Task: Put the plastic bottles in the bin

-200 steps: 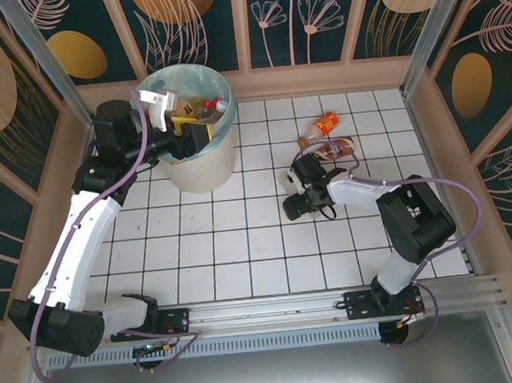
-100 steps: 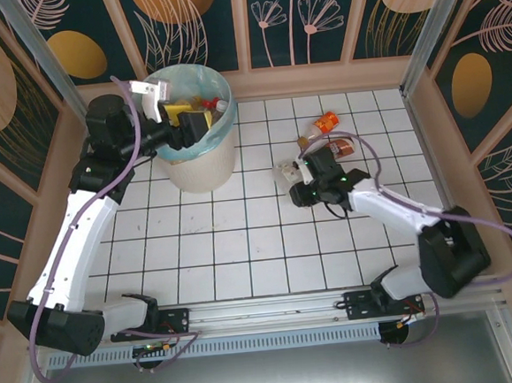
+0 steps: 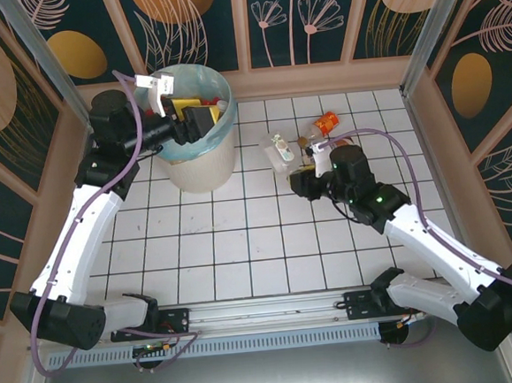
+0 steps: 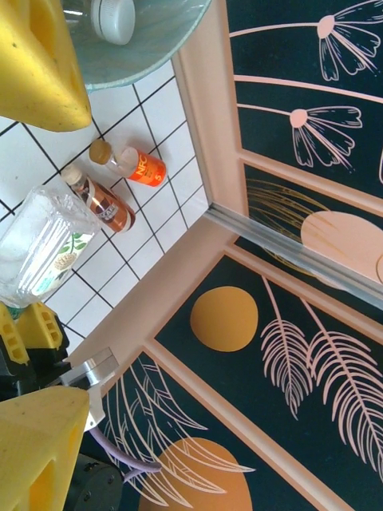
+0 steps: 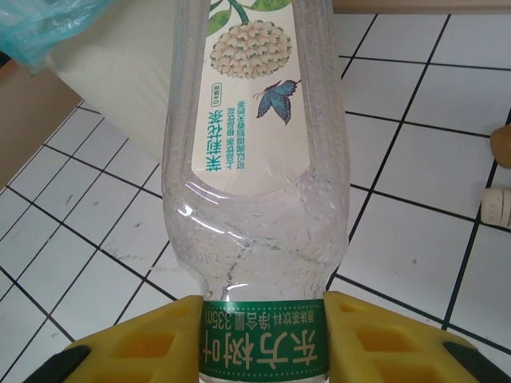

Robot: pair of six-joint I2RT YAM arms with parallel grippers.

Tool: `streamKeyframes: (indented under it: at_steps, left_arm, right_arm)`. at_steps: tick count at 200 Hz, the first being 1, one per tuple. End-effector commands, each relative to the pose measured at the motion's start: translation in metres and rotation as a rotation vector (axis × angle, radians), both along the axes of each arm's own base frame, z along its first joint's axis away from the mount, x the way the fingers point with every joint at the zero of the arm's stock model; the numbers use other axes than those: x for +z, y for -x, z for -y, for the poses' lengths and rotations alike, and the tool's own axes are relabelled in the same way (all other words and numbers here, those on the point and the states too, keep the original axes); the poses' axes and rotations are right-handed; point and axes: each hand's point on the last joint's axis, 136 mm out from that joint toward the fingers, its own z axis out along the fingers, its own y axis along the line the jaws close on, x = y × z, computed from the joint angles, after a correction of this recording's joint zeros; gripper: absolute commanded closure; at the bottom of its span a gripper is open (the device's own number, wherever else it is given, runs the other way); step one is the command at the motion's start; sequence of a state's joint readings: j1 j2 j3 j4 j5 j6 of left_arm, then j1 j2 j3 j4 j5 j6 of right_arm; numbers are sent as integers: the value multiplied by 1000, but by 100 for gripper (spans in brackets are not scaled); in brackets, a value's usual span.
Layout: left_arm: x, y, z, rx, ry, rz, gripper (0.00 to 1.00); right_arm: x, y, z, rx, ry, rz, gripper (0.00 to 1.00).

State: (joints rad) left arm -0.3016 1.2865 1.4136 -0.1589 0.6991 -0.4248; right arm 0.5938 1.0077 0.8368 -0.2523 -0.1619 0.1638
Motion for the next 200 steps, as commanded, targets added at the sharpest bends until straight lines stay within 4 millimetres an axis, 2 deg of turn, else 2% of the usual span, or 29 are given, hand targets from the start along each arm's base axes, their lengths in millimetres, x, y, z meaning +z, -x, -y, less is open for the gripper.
streamKeyframes:
  at_steps: [1,56,101,125,162,200]
  left_arm:
    - [19,7,3,-23,26,46,17]
    - [12,6,2,-16,18,30,18]
    - [7,5,2,-12,7,24,17]
    - [5,5,2,-9,4,22,17]
    - [-9,-5,3,13,8,-64,18]
    - [-25,-9,21,-28,21,-157,19]
  right_arm:
    - [-1,4,-4,12,-46,-7,68]
    - [-11,7,-4,9,-63,-22,71]
    - [-27,10,-2,4,-55,-54,72]
    - [-27,11,-2,3,-67,-56,73]
    - [-6,11,-2,-1,-106,-15,73]
    - [33,10,-5,11,-161,54,74]
